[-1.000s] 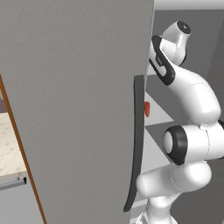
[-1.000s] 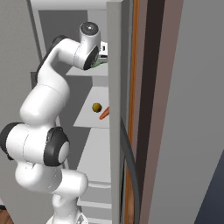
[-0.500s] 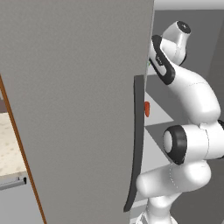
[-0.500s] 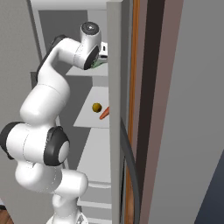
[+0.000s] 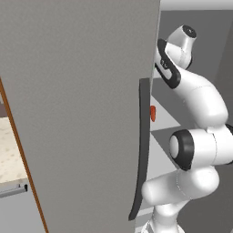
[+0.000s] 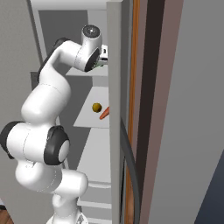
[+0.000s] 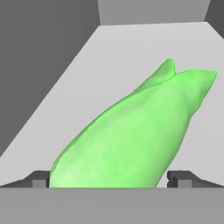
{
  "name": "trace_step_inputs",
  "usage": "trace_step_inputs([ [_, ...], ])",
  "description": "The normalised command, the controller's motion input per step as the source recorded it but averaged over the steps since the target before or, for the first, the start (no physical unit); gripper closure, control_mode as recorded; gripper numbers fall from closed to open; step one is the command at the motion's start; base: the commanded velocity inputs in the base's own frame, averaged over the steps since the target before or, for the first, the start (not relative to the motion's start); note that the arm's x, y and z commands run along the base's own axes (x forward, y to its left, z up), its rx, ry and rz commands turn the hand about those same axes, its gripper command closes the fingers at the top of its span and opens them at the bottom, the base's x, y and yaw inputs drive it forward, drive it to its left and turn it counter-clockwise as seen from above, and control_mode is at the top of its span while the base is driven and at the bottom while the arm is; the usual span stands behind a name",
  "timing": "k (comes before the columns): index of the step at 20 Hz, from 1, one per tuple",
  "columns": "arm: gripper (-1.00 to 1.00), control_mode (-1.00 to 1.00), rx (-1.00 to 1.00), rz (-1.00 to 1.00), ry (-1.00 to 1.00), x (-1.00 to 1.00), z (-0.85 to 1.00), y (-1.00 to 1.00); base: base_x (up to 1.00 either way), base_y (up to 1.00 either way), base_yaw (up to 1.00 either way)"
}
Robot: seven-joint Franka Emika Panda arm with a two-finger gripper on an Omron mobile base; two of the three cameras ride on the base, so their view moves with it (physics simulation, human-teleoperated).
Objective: Take the corn, carrot, and lemon from the freezer and place them in the bowl on the counter.
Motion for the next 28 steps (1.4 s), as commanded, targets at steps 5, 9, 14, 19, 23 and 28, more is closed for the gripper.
trace_step_inputs([
  [5, 1.00, -1.00, 0.00, 0.00, 0.00, 0.18, -0.13, 0.00, 0.00, 0.00, 0.00],
  [9, 1.00, -1.00, 0.00, 0.00, 0.00, 0.14, 0.00, 0.00, 0.00, 0.00, 0.00],
  [14, 1.00, -1.00, 0.01, 0.00, 0.00, 0.01, 0.00, -0.04, 0.00, 0.00, 0.00],
  [19, 1.00, -1.00, 0.02, 0.00, -0.01, -0.43, 0.00, -0.24, 0.00, 0.00, 0.00],
  [23, 1.00, -1.00, 0.00, 0.00, -0.04, -0.89, 0.00, -0.17, 0.00, 0.00, 0.00],
  [28, 1.00, -1.00, 0.00, 0.00, -0.01, -0.88, 0.00, 0.00, 0.00, 0.00, 0.00],
])
